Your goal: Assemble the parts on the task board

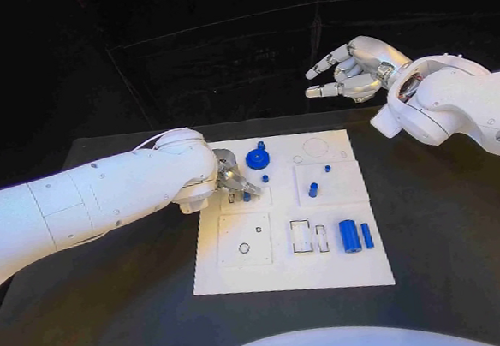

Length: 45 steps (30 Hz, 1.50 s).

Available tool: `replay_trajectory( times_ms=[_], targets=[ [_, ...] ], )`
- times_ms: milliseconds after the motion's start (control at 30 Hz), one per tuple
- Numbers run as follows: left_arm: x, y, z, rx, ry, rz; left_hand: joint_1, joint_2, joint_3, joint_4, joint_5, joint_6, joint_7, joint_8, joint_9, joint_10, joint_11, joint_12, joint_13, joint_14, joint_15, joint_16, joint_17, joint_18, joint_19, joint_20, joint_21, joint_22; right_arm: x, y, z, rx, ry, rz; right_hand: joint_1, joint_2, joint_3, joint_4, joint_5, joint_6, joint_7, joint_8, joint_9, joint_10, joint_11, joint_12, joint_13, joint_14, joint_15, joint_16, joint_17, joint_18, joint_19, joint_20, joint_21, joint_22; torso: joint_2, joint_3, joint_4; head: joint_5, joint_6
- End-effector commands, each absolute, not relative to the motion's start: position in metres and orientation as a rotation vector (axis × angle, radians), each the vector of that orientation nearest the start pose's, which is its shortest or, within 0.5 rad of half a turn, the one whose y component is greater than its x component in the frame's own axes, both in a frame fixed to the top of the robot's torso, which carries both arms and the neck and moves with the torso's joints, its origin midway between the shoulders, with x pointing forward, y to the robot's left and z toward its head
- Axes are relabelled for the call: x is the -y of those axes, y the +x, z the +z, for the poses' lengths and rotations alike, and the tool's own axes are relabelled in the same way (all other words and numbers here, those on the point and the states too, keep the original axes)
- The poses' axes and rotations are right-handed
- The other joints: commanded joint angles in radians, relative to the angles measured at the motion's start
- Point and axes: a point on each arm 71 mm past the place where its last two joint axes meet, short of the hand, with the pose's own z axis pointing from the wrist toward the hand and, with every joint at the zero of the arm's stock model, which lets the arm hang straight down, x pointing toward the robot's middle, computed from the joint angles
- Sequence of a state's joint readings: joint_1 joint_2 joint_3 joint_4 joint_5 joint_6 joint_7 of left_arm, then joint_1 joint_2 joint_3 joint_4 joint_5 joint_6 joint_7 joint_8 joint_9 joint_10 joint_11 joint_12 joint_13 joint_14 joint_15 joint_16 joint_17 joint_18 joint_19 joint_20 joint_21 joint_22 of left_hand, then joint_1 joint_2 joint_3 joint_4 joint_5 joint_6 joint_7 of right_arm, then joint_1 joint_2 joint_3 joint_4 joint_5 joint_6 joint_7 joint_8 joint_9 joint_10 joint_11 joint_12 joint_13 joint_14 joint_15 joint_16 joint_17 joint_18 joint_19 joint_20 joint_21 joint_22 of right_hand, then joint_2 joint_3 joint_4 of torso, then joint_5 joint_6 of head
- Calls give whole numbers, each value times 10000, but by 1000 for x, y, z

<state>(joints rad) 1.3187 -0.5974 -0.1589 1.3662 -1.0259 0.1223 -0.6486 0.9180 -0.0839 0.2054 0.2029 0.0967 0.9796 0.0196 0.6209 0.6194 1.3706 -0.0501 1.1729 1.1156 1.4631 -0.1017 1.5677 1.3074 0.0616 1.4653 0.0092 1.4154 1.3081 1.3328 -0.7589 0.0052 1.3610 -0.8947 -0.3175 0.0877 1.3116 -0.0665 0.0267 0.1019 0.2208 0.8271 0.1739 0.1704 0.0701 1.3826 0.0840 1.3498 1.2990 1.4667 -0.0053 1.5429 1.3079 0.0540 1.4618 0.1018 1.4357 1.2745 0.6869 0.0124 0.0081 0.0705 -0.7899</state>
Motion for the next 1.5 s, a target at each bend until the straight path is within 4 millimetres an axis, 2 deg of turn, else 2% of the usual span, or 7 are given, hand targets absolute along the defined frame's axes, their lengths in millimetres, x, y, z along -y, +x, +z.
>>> replay_trajectory(
  times_ms=[33, 333, 633, 833, 933, 1333, 1500],
  targets=[
    [-148, 505, -218, -23437, -1347, -2781, 35, 111, -102, 33, -58, 56, -31, 32, 12, 49, -10, 32, 10, 1077, -64, 31, 2634, -95, 282, -75, 35, 85, 205, 540, -105, -15345, 2543, 10047, -82, -14, -73, -3, 45, -69, -6, 41, -13, -91, 4, -42, -8, 871, 95, -67, 1938, 52, -28, 36, -62, -12, 5, 5, 9, 11, -14],
    [-153, 503, -215, -23327, -1484, -2862, 92, 141, -268, 106, -59, 53, -32, 37, 20, 43, -11, 20, -4, 1077, -66, 31, 2634, -88, 273, -77, 15, 58, 204, 541, -106, -15359, 2535, 10051, -107, -11, -117, 22, 40, -77, -5, 46, -14, -90, 6, -40, -7, 869, 95, -72, 1928, 52, -28, 37, -63, -11, 0, -6, 6, 3, 0],
    [-165, 514, -174, -22488, -1752, -3243, 505, 219, -773, 192, -34, -248, 65, -33, 30, -248, 66, -341, -412, 1077, -16, 31, 2634, 46, 41, -41, -439, -620, 206, 542, -106, -15365, 2571, 9988, -112, -8, -128, 29, 39, -78, -4, 47, -14, -87, 6, -36, -4, 870, 96, -71, 1931, 52, -28, 37, -63, -12, -4, 1, 4, -13, 69],
    [-182, 534, -149, -22236, -1870, -2793, 1024, 348, -1254, 263, -17, -1123, 440, -703, -374, -692, 358, -799, -949, 1077, 220, 31, 2634, 155, -187, 142, -915, -1259, 206, 543, -107, -15378, 2583, 9964, -113, -6, -132, 31, 39, -79, -4, 48, -14, -91, 6, -40, -9, 868, 96, -74, 1925, 53, -30, 37, -66, -17, 10, 1, 7, 2, 148],
    [-191, 548, -143, -22237, -2028, -2450, 1189, 410, -1411, 289, -14, -1195, 513, -886, -575, -707, 454, -775, -960, 1077, 293, 31, 2634, 160, -180, 215, -937, -1269, 206, 544, -107, -15385, 2581, 9967, -113, -6, -132, 31, 39, -79, -4, 48, -14, -91, 6, -40, -9, 868, 96, -74, 1925, 53, -30, 37, -66, -17, 22, 4, 1, 24, 183],
    [-209, 578, -157, -23093, -2312, -1304, 1395, 591, -1717, 405, -24, -999, 540, -1022, -878, -657, 478, -629, -873, 1077, 336, 31, 2634, 148, -124, 288, -883, -1159, 200, 544, -107, -15467, 2489, 10072, -110, 16, -144, 41, 50, -84, -5, 52, -14, -82, 6, -30, 1, 870, 95, -71, 1931, 51, -25, 38, -61, -6, 133, -49, -94, 184, 268],
    [-210, 582, -168, -23277, -2248, -1094, 1446, 644, -1773, 423, -20, -931, 530, -1030, -931, -656, 472, -616, -872, 1077, 333, 31, 2634, 147, -117, 290, -880, -1150, 199, 544, -107, -15470, 2452, 10095, -110, 17, -145, 41, 50, -84, -5, 52, -14, -82, 6, -30, 1, 870, 95, -71, 1931, 51, -25, 38, -61, -6, 118, -48, -81, 176, 254]
  ],
)
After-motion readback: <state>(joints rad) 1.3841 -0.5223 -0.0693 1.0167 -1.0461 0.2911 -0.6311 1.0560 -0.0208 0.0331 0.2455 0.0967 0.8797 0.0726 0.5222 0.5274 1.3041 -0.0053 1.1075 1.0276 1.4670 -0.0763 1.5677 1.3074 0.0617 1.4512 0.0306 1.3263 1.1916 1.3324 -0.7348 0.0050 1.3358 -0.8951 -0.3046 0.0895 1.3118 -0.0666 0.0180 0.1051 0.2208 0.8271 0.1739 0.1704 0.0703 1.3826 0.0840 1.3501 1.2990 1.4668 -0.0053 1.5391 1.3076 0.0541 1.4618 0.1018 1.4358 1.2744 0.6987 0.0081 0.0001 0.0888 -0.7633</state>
